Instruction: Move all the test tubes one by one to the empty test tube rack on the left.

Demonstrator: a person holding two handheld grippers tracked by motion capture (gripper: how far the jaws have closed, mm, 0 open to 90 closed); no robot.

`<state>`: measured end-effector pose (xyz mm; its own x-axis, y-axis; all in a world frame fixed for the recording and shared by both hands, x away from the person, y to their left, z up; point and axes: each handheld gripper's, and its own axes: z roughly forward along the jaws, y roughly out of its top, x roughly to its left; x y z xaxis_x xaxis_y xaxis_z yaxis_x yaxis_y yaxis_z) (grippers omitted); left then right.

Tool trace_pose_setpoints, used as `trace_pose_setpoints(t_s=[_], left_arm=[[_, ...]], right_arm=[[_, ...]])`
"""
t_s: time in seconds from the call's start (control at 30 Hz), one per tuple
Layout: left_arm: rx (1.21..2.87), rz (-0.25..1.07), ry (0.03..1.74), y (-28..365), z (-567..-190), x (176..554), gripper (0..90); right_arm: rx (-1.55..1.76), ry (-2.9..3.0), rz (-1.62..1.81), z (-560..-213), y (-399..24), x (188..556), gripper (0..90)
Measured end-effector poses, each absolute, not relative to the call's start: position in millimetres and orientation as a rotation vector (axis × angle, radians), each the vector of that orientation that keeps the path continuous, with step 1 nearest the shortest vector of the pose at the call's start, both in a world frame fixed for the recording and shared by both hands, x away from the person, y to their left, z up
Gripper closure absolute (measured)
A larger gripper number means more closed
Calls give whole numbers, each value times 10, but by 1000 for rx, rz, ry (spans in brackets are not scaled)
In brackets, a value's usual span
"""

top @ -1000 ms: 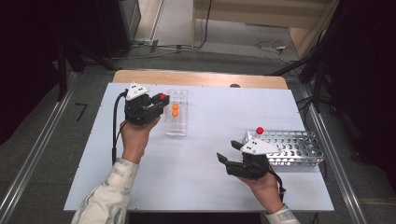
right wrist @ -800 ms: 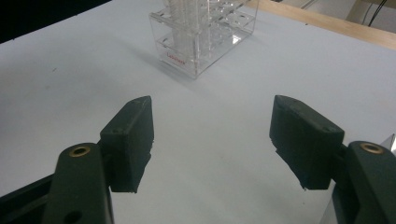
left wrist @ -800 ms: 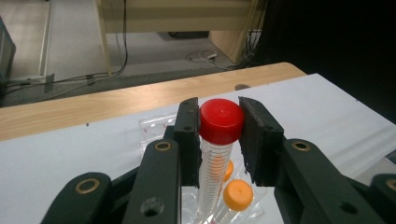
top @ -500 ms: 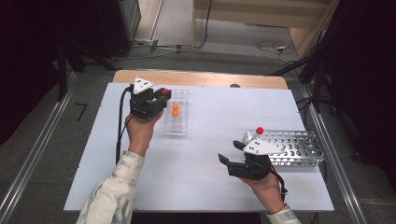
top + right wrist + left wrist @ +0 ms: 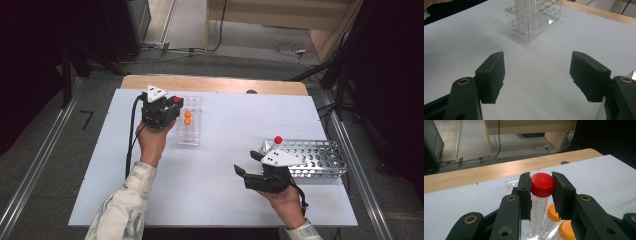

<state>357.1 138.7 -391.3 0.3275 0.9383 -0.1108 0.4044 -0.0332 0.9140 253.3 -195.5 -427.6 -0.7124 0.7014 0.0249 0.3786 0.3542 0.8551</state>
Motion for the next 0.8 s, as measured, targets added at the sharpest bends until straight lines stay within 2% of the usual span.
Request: trace_pose_setpoints(t_s=[0.43, 0.8], left_arm=[[1642, 664, 1267, 1348, -4141, 3567, 700], [1625, 652, 1257, 1377, -4102, 3495, 631]], right_arm=[[953, 2285, 1292, -4295, -1938, 2534, 267], [967, 2272, 1295, -4289, -1971, 2535, 267]])
